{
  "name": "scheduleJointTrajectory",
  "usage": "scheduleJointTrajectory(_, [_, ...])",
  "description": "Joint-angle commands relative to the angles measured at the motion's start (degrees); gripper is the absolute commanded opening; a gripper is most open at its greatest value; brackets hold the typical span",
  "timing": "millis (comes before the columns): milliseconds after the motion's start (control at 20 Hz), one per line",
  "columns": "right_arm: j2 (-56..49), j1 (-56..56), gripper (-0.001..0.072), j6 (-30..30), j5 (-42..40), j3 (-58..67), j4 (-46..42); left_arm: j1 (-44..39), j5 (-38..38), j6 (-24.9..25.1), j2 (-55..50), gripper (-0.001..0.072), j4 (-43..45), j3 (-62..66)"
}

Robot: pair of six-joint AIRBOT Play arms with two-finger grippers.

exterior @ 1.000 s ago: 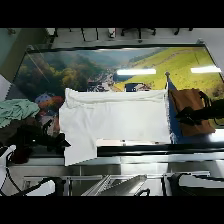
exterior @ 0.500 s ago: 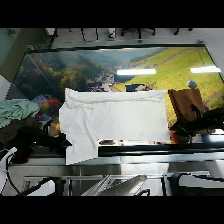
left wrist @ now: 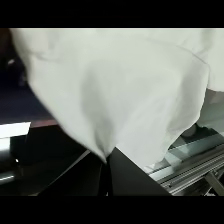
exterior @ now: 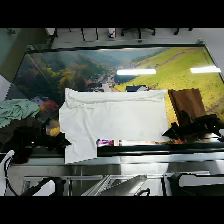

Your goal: Fold the shirts.

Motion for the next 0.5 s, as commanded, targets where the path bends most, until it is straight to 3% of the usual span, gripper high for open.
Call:
scheduleJointTrajectory(0, [2.51, 0.13, 0.0020, -0.63, -2.91, 0.33, 3.56, 0.02, 0.81, -5.09, 6.49, 0.0015, 0.42, 0.04])
scheduleJointTrajectory(150, [8.13, -1.31, 0.0020, 5.07, -1.20, 0.31, -2.58, 0.04, 4.24, -9.64, 15.02, 0.0015, 3.48, 0.00])
scheduleJointTrajectory(300, [13.35, -2.08, 0.0019, 14.10, 0.59, 0.28, -13.64, 0.04, 10.99, -11.56, 20.81, 0.0015, 3.65, -0.09])
scheduleJointTrajectory(450, [14.95, -2.01, 0.0020, 18.03, -0.68, 0.17, -16.92, 0.04, 13.57, -12.44, 24.22, 0.0015, 3.67, -0.09])
